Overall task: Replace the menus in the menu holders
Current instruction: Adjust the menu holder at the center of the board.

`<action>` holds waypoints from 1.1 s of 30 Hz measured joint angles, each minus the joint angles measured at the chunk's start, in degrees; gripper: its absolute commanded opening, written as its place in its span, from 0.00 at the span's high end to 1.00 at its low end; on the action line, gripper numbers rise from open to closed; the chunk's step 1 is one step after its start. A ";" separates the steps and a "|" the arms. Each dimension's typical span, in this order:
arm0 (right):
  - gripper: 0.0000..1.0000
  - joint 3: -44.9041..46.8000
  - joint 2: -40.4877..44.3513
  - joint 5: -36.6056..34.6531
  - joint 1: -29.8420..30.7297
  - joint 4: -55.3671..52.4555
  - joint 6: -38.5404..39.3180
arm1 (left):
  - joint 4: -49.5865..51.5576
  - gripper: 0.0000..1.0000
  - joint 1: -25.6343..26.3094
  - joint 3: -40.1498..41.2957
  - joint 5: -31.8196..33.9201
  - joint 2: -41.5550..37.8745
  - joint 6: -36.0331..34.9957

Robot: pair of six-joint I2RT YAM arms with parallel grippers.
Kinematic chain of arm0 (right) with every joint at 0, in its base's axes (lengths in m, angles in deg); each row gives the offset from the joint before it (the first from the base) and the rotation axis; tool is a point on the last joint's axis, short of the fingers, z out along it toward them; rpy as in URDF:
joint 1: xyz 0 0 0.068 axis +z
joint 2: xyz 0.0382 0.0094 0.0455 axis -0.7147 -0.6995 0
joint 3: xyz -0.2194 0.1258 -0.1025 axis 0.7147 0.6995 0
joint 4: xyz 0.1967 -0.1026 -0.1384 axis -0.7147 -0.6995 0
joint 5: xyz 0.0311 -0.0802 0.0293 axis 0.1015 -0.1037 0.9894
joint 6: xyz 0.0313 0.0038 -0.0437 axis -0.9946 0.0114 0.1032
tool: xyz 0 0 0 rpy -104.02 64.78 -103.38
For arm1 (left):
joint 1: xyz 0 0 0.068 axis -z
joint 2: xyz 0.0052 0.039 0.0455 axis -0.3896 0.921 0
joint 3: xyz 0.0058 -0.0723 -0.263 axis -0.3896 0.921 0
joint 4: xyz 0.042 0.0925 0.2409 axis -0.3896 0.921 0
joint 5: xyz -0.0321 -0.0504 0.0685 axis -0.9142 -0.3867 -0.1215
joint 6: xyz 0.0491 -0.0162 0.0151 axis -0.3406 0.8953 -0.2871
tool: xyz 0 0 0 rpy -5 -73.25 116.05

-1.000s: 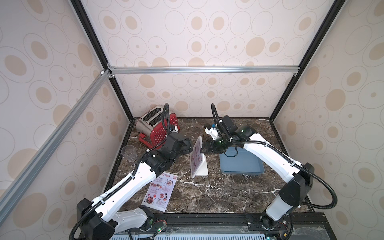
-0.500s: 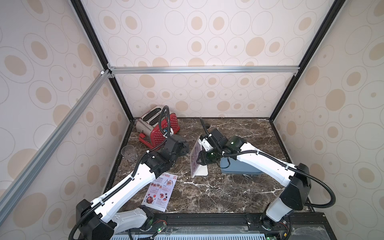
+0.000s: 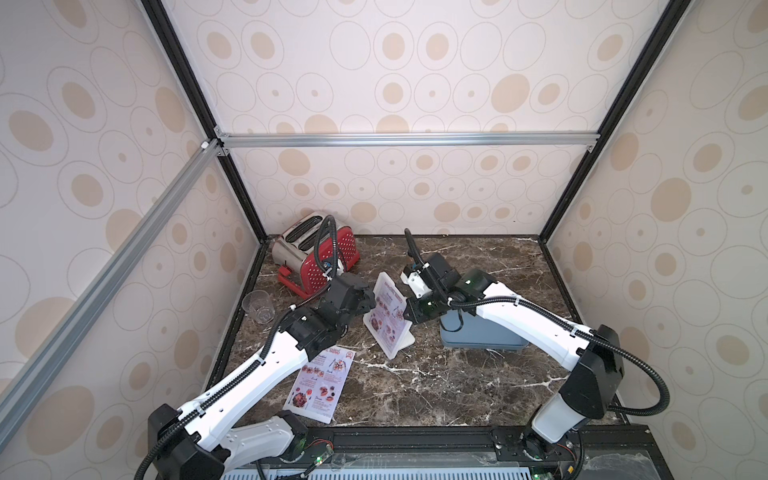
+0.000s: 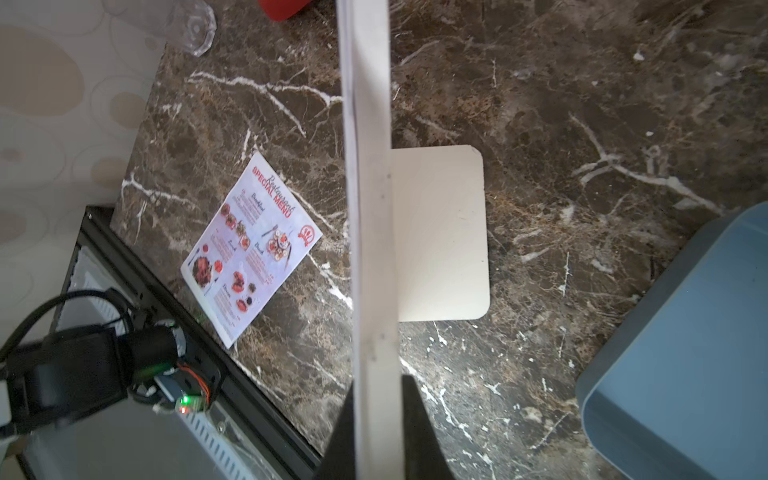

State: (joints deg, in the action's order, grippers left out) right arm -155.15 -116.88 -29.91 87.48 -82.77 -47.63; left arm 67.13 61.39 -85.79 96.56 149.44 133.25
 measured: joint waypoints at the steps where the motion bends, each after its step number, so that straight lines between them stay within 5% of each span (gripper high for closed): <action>1: 1.00 -0.11 0.00 1.86 -1.49 -0.85 3.06 | -0.11 0.18 -0.59 0.76 -0.17 -0.48 -0.22; 12: 1.00 -8.87 -3.58 17.59 -6.82 -13.25 36.46 | -0.42 0.18 -2.43 3.19 0.61 -2.71 -0.70; 21: 0.99 -17.38 -14.95 20.87 -6.58 -20.63 49.40 | -0.20 0.18 -2.43 4.11 1.99 -4.09 -0.35; 23: 0.92 -17.53 -14.82 20.61 -6.51 -21.16 51.10 | -0.09 0.18 -2.40 4.26 2.32 -4.09 -0.28; 27: 0.60 -17.53 -14.82 20.11 -6.29 -21.35 53.22 | 0.04 0.18 -2.43 4.26 2.80 -4.07 -0.20; 33: 0.43 -16.65 -14.71 18.51 -5.92 -20.55 54.55 | 0.09 0.17 -2.43 4.26 3.34 -3.48 -0.20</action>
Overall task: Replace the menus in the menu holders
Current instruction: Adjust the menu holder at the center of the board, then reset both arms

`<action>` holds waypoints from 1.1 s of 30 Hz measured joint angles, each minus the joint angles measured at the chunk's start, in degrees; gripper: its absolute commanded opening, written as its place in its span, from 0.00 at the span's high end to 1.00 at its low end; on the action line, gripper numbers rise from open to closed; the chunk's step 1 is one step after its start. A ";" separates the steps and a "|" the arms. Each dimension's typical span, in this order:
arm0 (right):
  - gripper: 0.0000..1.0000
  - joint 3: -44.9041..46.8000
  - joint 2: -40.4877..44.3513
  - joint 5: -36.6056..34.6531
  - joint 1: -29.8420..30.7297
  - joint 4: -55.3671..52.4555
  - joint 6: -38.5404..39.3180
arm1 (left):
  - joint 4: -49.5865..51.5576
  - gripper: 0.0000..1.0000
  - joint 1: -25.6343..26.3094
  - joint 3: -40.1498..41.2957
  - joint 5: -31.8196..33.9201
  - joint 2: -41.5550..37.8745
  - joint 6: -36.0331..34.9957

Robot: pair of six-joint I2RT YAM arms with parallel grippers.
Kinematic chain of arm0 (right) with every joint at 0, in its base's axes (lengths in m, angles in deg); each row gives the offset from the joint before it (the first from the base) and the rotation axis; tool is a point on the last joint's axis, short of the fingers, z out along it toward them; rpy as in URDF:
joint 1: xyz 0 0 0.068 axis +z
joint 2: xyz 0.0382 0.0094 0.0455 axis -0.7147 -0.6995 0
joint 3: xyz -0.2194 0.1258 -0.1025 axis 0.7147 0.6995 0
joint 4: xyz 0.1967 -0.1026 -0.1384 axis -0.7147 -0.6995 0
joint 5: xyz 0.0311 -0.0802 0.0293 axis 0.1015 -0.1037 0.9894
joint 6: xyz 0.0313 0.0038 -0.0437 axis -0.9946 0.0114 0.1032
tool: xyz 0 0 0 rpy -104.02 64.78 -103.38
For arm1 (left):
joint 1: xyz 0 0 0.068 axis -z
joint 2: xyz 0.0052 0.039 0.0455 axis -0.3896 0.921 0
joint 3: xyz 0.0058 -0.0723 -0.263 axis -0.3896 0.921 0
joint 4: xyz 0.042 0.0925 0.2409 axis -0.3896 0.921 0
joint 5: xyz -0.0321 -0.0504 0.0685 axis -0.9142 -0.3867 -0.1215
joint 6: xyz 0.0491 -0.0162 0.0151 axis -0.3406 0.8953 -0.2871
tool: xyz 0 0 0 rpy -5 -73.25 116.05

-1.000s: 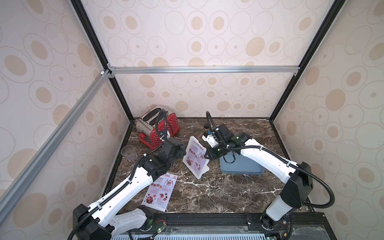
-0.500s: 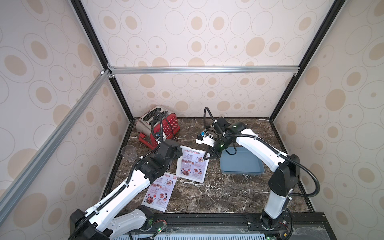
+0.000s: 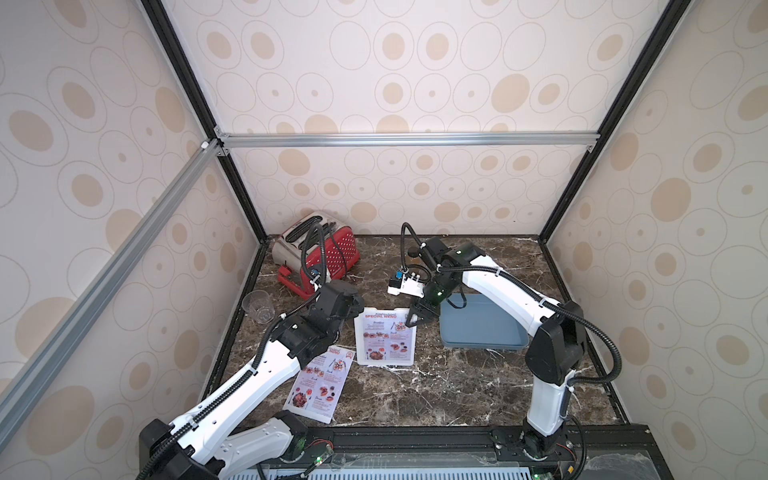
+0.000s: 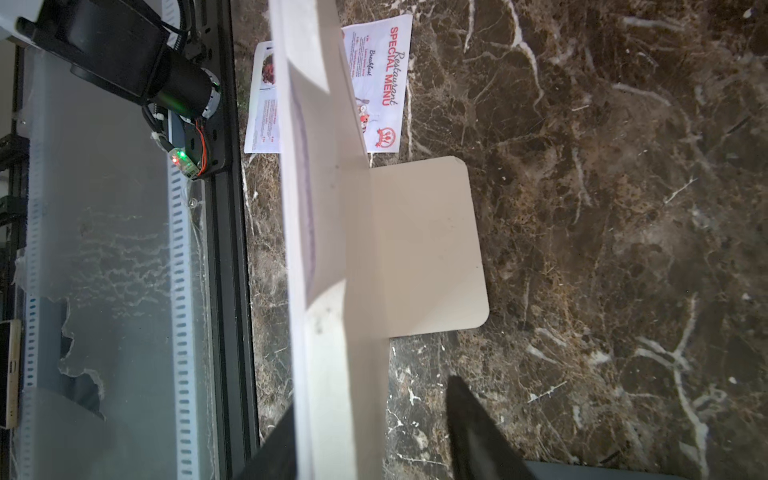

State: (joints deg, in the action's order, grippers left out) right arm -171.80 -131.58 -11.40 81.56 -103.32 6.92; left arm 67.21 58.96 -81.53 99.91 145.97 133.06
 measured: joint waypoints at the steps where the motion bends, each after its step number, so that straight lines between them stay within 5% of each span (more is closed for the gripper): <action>1: 0.39 0.31 0.22 -0.22 0.00 0.15 0.02 | 0.04 0.16 0.00 0.00 0.31 0.13 -0.02; 6: 0.31 3.54 6.69 -0.70 -0.39 2.01 -1.84 | 1.05 0.09 -0.90 -0.15 2.58 0.26 -0.83; 10: 0.25 13.05 21.66 -1.36 -3.69 9.38 -8.48 | 1.36 0.04 -6.36 0.20 4.00 0.09 -2.21; 14: 0.17 28.63 38.77 -10.08 -11.82 21.57 -19.08 | -1.18 0.01 -11.30 4.74 7.78 -1.46 -5.92; 18: 0.19 46.82 47.21 -21.62 -24.20 34.29 -29.38 | -6.69 0.01 -16.70 13.07 8.76 -1.18 -13.55; 21: 0.19 60.63 46.69 -28.65 -31.91 45.48 -34.12 | -12.63 0.01 -19.61 18.53 9.05 0.22 -20.63; 25: 0.18 74.95 43.23 -33.20 -34.64 61.05 -36.17 | -24.90 0.01 -22.73 25.22 7.34 1.25 -30.25; 33: 0.17 78.12 28.35 -32.04 -36.39 92.26 -38.47 | -46.47 0.01 -30.58 29.66 0.11 7.56 -40.70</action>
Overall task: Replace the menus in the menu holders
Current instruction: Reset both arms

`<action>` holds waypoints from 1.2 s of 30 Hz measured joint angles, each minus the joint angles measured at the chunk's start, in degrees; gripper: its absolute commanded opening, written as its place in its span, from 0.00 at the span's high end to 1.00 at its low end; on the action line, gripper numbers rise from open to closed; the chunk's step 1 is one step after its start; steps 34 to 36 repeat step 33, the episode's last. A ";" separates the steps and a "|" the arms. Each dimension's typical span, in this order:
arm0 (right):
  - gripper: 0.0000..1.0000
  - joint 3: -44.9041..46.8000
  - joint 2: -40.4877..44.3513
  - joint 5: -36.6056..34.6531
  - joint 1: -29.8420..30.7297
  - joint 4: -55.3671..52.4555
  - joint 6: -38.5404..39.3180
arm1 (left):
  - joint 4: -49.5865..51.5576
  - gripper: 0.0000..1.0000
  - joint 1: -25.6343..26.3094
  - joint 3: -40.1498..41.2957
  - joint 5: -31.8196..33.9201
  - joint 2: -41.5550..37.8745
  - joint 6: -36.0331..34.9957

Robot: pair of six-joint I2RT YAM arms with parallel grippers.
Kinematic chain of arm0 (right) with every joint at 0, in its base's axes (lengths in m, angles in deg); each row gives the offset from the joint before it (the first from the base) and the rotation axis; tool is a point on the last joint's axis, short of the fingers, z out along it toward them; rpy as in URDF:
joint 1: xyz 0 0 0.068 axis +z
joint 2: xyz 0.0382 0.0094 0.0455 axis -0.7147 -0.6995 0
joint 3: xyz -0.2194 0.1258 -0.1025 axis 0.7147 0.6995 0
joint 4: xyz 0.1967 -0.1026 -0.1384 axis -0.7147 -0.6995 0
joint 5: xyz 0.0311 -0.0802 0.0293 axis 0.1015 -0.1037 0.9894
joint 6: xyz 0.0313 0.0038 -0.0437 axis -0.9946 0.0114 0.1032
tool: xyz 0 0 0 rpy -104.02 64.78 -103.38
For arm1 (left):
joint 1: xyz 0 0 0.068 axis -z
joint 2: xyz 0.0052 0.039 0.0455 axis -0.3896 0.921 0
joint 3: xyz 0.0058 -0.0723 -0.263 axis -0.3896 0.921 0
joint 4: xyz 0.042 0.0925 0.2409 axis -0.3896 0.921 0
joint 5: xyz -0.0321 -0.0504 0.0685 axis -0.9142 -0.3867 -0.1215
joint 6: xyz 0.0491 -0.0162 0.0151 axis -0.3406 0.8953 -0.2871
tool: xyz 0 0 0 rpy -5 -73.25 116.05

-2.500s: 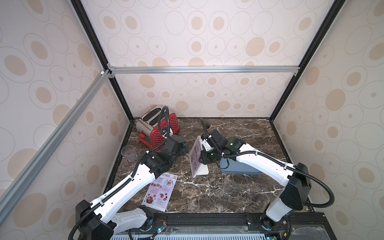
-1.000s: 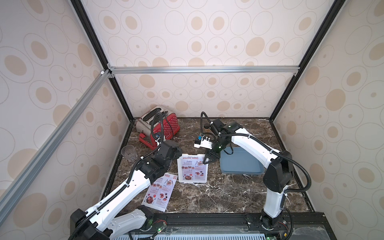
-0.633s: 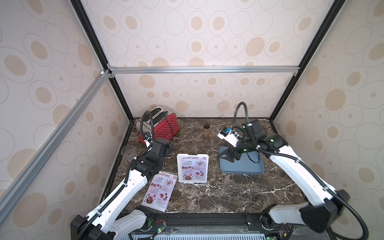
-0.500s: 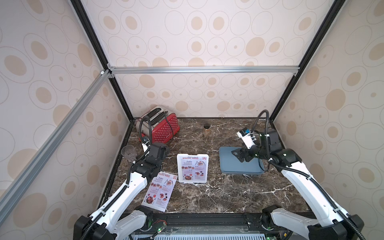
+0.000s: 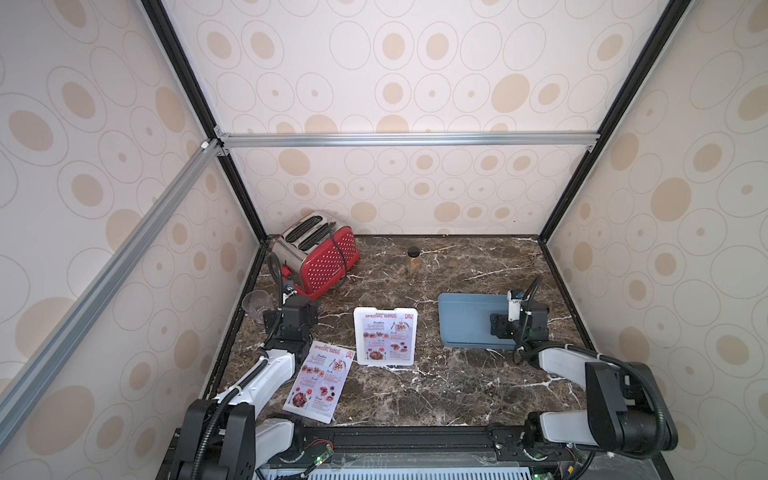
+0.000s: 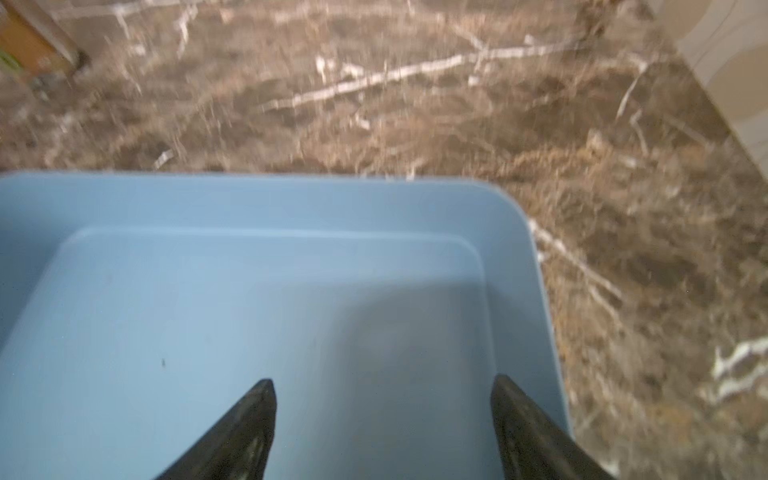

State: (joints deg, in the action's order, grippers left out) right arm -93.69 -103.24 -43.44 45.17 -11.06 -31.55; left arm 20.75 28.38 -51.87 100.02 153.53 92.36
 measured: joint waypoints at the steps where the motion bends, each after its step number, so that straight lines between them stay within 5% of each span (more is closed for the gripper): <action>1: 0.17 0.02 -2.05 0.76 -0.22 3.98 0.07 | -3.48 0.01 -0.33 1.31 -1.03 1.44 -0.72; 3: 0.16 0.50 -6.58 2.21 -0.55 11.93 0.13 | -7.67 0.01 -0.57 3.23 -2.80 4.07 -2.12; 13: 0.00 1.70 -7.78 2.86 -0.70 19.02 0.02 | -26.84 0.01 -4.76 3.26 -14.14 20.26 -6.10; 36: 0.00 1.01 -7.78 1.42 -0.13 18.21 0.07 | -29.00 0.00 -5.66 1.29 -14.82 20.59 -5.64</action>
